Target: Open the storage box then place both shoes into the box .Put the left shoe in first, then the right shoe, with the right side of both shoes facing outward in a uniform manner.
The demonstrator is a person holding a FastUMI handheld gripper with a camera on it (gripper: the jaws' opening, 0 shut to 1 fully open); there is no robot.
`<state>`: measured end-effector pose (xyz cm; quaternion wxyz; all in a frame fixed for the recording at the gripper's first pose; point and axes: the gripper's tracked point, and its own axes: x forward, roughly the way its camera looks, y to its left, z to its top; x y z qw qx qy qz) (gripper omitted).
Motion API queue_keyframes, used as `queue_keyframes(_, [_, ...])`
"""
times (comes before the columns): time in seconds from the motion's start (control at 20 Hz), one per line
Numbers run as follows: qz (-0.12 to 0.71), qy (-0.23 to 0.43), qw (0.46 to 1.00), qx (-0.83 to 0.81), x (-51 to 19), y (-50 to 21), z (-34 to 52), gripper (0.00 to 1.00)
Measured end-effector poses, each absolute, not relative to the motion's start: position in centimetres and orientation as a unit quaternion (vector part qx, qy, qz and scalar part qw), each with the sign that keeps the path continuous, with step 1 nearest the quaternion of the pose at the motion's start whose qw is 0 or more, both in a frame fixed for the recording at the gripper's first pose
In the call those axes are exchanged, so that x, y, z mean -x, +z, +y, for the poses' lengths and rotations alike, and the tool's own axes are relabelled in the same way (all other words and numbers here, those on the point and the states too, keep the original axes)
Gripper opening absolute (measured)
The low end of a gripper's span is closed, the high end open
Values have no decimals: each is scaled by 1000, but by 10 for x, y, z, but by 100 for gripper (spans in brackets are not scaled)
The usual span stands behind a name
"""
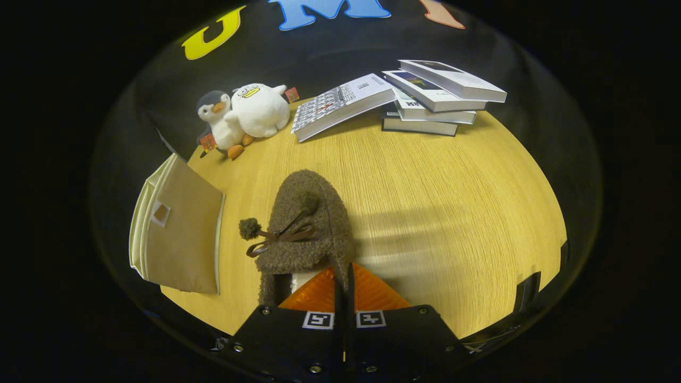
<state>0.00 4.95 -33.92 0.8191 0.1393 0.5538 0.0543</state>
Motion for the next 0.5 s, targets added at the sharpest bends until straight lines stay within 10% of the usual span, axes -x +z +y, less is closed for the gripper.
queue_keyframes(0.5, [533,79,826,-163,-37,-265,104,1])
